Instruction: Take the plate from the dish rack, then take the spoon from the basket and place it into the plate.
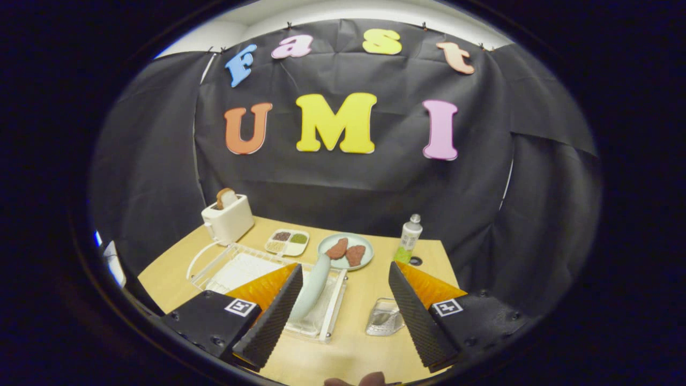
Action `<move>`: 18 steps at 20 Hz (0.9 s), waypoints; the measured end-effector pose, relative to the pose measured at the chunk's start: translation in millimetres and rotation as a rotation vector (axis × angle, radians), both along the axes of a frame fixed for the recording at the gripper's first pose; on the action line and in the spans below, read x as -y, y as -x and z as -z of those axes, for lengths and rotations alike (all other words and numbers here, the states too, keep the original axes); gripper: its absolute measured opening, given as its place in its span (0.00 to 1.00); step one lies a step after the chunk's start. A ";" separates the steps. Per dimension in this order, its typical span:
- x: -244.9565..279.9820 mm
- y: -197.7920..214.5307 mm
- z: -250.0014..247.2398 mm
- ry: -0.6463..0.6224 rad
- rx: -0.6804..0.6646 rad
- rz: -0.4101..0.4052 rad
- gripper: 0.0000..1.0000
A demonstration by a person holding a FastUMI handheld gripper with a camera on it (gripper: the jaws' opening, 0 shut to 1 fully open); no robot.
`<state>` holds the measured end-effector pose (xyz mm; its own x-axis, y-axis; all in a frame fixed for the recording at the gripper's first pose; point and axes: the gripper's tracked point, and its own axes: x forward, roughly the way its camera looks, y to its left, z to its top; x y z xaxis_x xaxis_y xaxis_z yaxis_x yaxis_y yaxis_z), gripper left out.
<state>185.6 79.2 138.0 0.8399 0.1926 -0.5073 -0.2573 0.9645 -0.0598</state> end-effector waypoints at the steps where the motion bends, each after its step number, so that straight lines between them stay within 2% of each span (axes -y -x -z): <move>1: -6.1 -6.5 3.9 0.015 -0.039 -0.002 1.00; 5: -29.2 -30.9 28.0 0.071 -0.194 -0.002 1.00; 9: -53.4 -50.5 69.3 0.063 -0.357 0.014 1.00; 18: -64.2 -93.8 125.4 0.082 -0.525 0.095 1.00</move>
<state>279.3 143.5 12.6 0.4809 0.0706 -0.8739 -0.1847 0.9825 -0.0223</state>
